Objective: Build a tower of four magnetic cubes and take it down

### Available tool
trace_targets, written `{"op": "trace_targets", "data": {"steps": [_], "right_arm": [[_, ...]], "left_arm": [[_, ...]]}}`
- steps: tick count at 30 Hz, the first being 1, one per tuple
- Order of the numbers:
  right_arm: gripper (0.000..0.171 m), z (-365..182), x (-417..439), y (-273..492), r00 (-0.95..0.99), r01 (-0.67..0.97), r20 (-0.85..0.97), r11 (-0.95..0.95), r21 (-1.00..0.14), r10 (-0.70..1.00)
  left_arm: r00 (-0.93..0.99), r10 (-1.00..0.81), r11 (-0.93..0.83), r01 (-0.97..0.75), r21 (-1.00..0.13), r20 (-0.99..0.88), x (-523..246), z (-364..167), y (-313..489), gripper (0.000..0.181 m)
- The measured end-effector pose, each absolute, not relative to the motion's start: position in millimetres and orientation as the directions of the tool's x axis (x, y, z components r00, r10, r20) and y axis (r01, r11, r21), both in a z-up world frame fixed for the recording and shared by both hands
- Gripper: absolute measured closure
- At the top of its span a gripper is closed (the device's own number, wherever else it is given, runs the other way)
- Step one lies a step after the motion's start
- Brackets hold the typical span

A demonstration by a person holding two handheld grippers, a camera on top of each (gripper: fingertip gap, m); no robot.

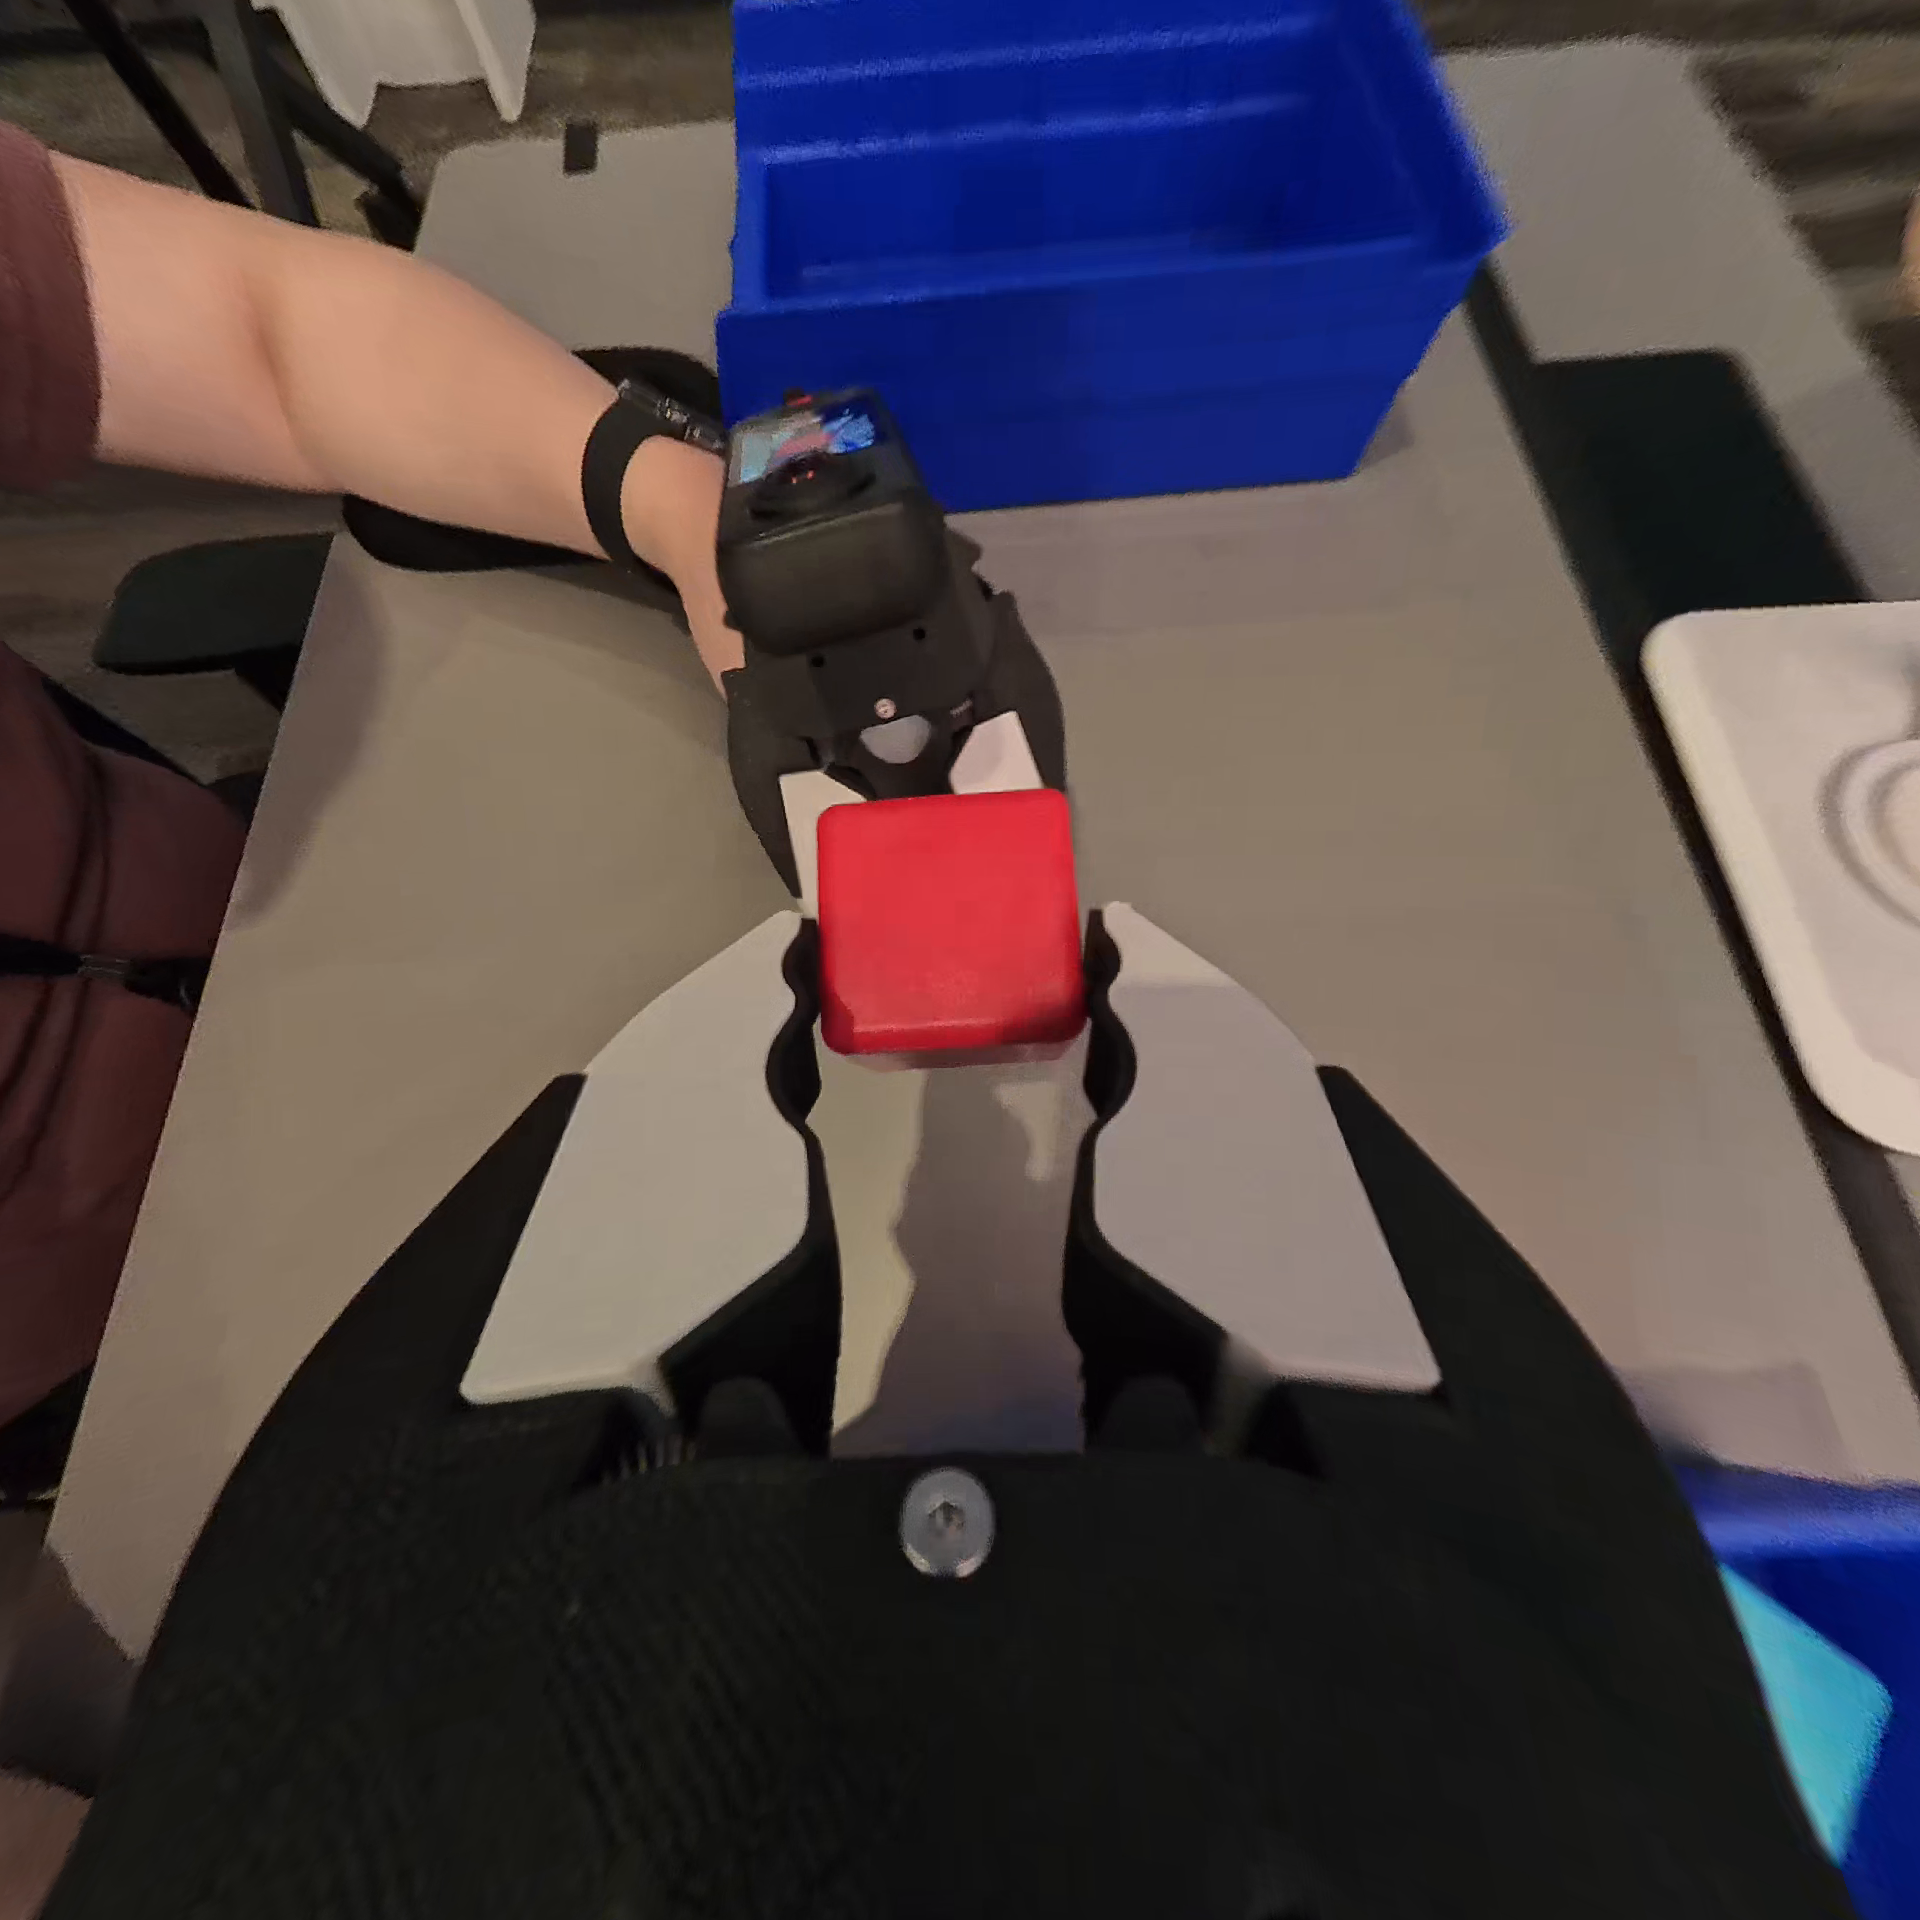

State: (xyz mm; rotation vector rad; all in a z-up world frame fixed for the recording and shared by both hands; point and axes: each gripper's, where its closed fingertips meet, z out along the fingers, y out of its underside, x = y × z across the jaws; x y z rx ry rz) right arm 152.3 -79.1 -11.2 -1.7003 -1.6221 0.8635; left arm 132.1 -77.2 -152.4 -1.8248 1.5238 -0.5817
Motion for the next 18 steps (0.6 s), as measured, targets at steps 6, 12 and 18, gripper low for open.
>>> {"op": "trace_targets", "data": {"steps": [6,12,18], "right_arm": [[0.121,11.4,260.5,-50.8,0.247,0.551,0.018,-0.126,-0.825,0.969],[0.121,-60.1,331.2,-39.0,0.364,0.670,-0.071,-0.314,-0.673,0.929],[0.120,-132.7,321.7,-49.5,0.240,0.850,-0.128,-0.272,-0.451,0.962]], "left_arm": [[0.214,-0.973,-0.083,-0.664,-0.743,-0.083,132.1,-152.3,-77.3,0.130],[0.208,-0.975,-0.079,-0.663,-0.744,-0.083,132.8,-152.5,-77.5,0.130],[0.210,-0.974,-0.080,-0.660,-0.747,-0.080,132.4,-152.5,-78.2,0.130]]}}
